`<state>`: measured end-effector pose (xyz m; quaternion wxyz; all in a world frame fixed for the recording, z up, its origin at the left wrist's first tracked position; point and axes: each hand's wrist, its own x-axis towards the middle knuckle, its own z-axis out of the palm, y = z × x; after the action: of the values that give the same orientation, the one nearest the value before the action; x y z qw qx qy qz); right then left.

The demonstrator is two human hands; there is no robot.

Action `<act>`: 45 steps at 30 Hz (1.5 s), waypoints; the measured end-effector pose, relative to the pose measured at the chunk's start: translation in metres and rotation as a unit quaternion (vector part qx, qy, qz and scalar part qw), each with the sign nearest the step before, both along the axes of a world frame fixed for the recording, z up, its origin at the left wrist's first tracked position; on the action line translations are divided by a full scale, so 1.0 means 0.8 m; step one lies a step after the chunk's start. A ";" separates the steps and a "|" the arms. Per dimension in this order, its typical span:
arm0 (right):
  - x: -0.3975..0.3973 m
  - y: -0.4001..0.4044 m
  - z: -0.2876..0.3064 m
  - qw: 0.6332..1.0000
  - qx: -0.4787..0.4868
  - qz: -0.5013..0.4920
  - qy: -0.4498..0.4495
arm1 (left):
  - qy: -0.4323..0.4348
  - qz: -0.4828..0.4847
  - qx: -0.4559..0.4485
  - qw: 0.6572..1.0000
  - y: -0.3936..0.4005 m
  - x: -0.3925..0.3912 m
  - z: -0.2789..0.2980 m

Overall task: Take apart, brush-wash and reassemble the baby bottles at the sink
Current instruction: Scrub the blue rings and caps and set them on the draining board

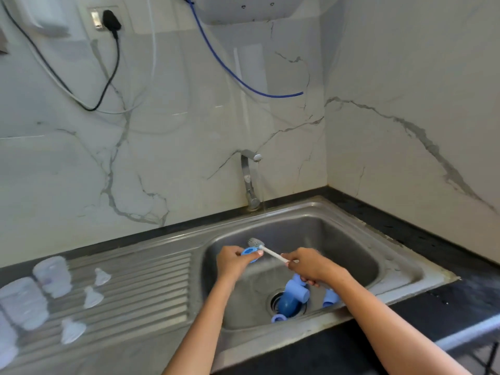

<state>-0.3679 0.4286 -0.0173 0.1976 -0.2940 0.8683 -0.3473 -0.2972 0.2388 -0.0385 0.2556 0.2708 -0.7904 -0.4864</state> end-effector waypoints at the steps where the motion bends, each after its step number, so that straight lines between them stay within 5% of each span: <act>1: 0.009 -0.005 0.002 1.000 0.002 0.001 -0.004 | 0.011 0.006 0.000 1.000 -0.005 0.015 0.005; 9: 0.065 -0.084 0.022 0.999 0.047 -0.003 -0.002 | 0.051 0.081 -0.001 0.995 -0.012 0.069 0.016; 18: 0.065 -0.102 -0.020 0.997 0.024 -0.049 -0.051 | 0.067 0.051 -0.049 0.995 -0.022 0.069 0.013; 22: 0.061 -0.102 -0.030 0.997 0.003 -0.056 -0.060 | -0.057 0.012 -0.105 0.993 -0.024 0.068 0.005; 28: 0.062 -0.107 -0.034 0.995 0.009 -0.066 -0.077 | -0.082 0.003 -0.138 0.987 -0.025 0.065 0.005; 45: 0.140 -0.172 0.006 0.986 -0.119 -0.094 -0.062 | -0.005 0.177 -0.064 0.982 -0.070 0.106 0.035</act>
<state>-0.2559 0.2913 -0.0129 0.1811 -0.2105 0.8305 -0.4829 -0.2128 0.1824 -0.0101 0.3504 0.3915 -0.7609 -0.3806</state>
